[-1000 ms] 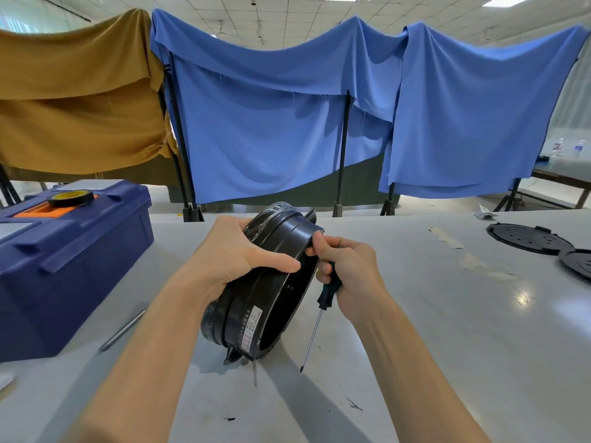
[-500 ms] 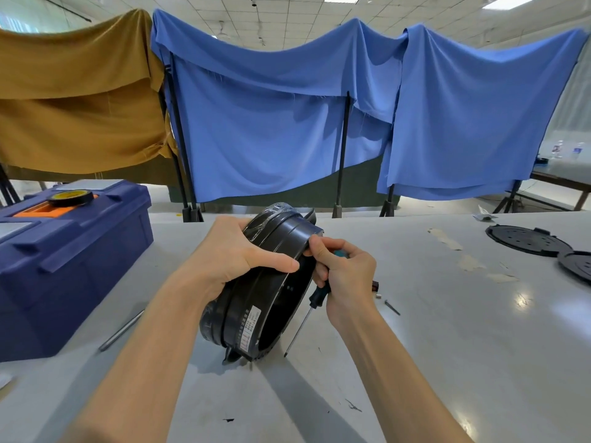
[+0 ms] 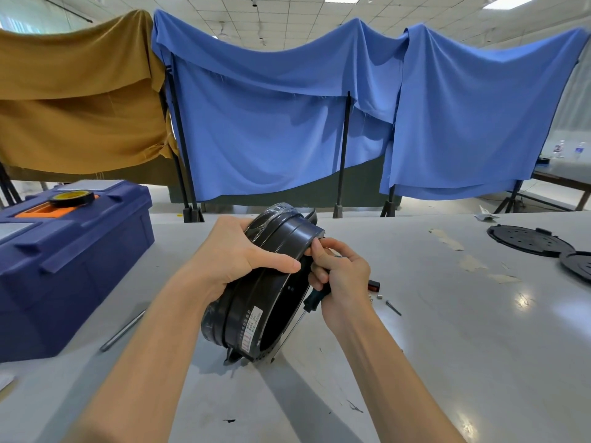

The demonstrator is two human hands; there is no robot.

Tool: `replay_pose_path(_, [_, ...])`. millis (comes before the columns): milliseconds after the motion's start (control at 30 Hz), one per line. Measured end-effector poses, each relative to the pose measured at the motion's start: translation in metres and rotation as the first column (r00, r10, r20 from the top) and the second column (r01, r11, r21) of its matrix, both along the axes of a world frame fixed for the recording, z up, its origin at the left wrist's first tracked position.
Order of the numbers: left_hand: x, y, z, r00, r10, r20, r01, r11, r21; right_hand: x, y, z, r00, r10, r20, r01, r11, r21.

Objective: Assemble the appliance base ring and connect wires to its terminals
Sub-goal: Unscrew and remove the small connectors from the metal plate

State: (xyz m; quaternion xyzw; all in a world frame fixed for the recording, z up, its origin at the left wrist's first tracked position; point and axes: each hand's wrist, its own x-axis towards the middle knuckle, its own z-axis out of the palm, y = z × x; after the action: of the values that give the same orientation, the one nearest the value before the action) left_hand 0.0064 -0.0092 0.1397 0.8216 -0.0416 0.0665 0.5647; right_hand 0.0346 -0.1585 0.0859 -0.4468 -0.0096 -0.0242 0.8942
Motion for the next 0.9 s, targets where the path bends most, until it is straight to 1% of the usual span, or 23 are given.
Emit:
replay_pose_path(100, [-0.001, 0.0, -0.001, 1.0, 0.003, 0.023, -0.003, 1.0, 0.007, -0.003, 0.0, 0.0, 1.0, 0.006, -0.023, -0.006, 1.0, 0.007])
replay_pose_path(167, [-0.001, -0.001, -0.002, 0.999, 0.002, 0.037, -0.002, 1.0, 0.016, -0.006, 0.0, 0.0, 0.999, -0.02, -0.044, 0.02, 1.0, 0.002])
replay_pose_path(367, [-0.003, -0.006, -0.008, 0.994, 0.021, 0.107, -0.029, 0.997, 0.069, -0.013, -0.003, 0.0, 0.983, -0.167, -0.072, 0.158, 0.98, -0.121])
replay_pose_path(467, [-0.004, -0.009, -0.012, 0.988, 0.048, 0.144, -0.067, 0.989, 0.128, -0.015, -0.006, -0.001, 0.976, -0.188, -0.112, 0.172, 0.976, -0.136])
replay_pose_path(533, [-0.004, -0.012, -0.016, 0.978, 0.082, 0.191, -0.119, 0.974, 0.192, -0.017, -0.007, -0.001, 0.974, -0.159, -0.16, 0.139, 0.982, -0.131])
replay_pose_path(600, [-0.003, -0.017, -0.02, 0.962, 0.122, 0.245, -0.194, 0.935, 0.297, -0.02, -0.007, -0.002, 0.973, -0.091, -0.214, 0.073, 0.993, -0.09])
replay_pose_path(700, [-0.004, -0.025, -0.026, 0.945, 0.163, 0.283, -0.279, 0.854, 0.439, -0.021, -0.01, -0.008, 0.96, 0.032, -0.28, -0.025, 0.999, 0.027])
replay_pose_path(800, [-0.006, -0.033, -0.035, 0.937, 0.174, 0.302, -0.328, 0.736, 0.593, -0.02, -0.016, -0.02, 0.93, 0.169, -0.327, -0.131, 0.982, 0.136])
replay_pose_path(900, [-0.007, -0.042, -0.046, 0.946, 0.179, 0.269, -0.321, 0.615, 0.721, -0.016, -0.026, -0.034, 0.871, 0.298, -0.391, -0.212, 0.945, 0.248])
